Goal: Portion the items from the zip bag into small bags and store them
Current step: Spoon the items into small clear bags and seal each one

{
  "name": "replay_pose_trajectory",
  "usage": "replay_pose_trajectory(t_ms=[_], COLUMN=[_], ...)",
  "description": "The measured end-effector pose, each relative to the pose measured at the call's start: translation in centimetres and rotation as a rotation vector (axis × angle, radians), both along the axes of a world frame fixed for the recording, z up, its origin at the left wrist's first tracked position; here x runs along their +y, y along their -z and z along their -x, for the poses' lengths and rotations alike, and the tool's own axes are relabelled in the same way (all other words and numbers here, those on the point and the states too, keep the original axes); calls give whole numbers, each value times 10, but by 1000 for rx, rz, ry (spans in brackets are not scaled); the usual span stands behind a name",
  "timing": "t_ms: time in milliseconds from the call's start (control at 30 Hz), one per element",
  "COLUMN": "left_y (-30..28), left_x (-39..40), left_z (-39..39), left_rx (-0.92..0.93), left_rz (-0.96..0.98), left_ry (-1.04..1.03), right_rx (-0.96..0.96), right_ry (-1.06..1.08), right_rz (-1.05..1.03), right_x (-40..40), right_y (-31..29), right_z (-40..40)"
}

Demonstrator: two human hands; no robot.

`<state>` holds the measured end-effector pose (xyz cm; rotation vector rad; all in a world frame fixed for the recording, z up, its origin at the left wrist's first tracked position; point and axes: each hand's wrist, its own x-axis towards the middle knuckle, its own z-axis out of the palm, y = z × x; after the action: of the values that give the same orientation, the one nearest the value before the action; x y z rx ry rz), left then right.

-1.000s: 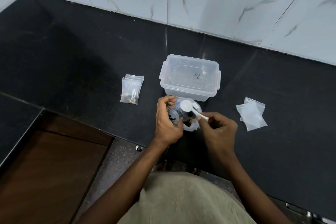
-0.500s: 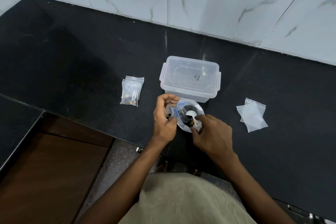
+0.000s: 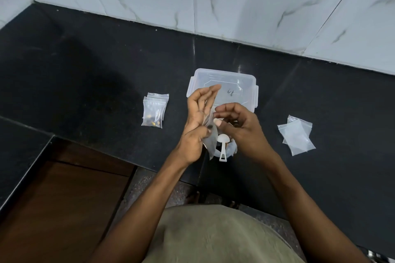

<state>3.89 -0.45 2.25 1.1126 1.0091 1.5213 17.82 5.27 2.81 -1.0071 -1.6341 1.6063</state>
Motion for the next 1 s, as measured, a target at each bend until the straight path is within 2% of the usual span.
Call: replay_pose_trajectory(t_ms=[133, 233, 400, 500, 567, 633, 700, 767, 900, 1000], left_y=[-6, 5, 22, 29, 30, 29, 29, 29, 28, 26], left_x=[1, 1, -3, -1, -1, -1, -1, -1, -1, -3], left_z=[2, 4, 12, 15, 17, 19, 21, 23, 22, 20], left_rx=[-25, -13, -5, 34, 90, 102, 95, 87, 77, 55], left_rz=[-11, 39, 112, 193, 209, 198, 165, 132, 141, 173], left_ry=[22, 14, -199, -370, -438, -451, -451, -457, -427, -406], right_rx=[30, 55, 209, 239, 173, 13, -35, 24, -137, -58], right_ry=[-65, -2, 140, 173, 186, 186, 118, 35, 136, 99], right_rz=[84, 105, 226, 259, 156, -85, -239, -210, -277, -168], right_x=[8, 8, 10, 12, 13, 15, 16, 15, 17, 16], right_y=[-2, -1, 1, 3, 5, 10, 11, 8, 6, 4], right_z=[5, 6, 0, -7, -10, -14, -18, -19, -19, -18])
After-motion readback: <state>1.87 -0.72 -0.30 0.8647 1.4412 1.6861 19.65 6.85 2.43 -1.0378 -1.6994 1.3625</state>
